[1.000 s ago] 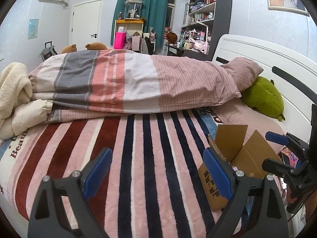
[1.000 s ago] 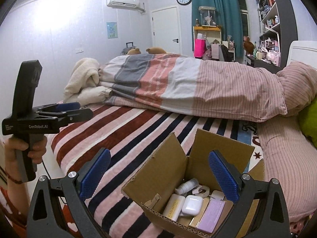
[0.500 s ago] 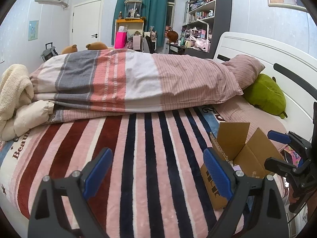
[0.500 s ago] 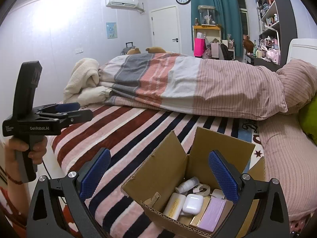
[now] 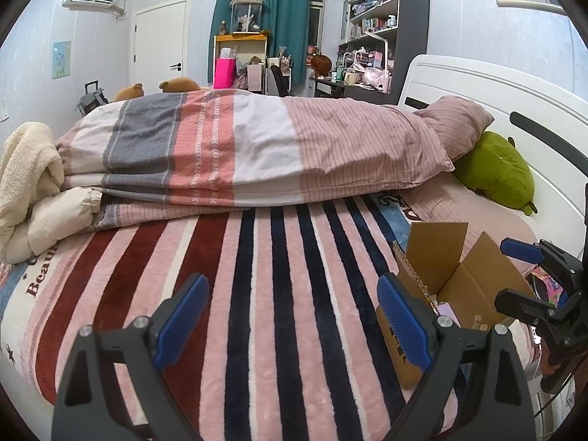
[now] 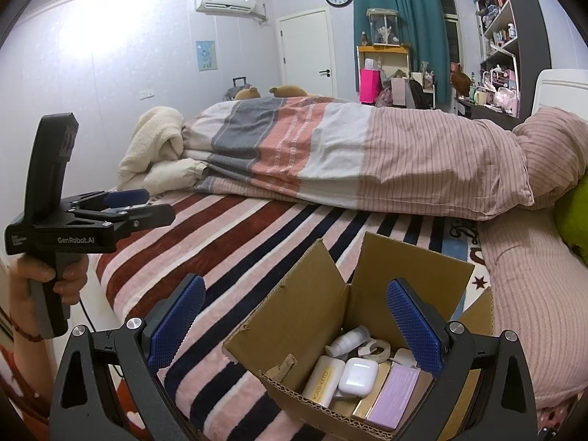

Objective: Organize rigid objects

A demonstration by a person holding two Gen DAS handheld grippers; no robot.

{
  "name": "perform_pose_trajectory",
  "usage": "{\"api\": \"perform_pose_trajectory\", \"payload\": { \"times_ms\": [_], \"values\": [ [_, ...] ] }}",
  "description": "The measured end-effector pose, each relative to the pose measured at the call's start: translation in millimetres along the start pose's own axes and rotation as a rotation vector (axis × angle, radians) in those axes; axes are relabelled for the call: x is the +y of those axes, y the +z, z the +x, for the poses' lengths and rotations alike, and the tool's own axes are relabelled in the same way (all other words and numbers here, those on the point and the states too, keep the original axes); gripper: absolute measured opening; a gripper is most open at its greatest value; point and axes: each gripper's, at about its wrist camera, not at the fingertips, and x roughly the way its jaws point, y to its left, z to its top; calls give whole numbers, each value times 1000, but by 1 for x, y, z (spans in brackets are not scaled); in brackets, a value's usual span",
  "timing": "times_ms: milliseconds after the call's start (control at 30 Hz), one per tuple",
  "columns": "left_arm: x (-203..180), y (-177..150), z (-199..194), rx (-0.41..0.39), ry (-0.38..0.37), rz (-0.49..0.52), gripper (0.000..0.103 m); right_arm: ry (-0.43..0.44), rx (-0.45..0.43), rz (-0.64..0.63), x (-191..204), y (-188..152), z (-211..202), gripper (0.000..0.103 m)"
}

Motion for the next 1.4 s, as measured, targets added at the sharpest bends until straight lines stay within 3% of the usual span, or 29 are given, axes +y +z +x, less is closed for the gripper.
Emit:
{"api": "perform_pose_trajectory", "payload": {
  "times_ms": [1400],
  "values": [
    [15, -2, 3, 6, 4, 7, 92, -5, 4, 3, 3, -3, -2, 99]
  ]
}}
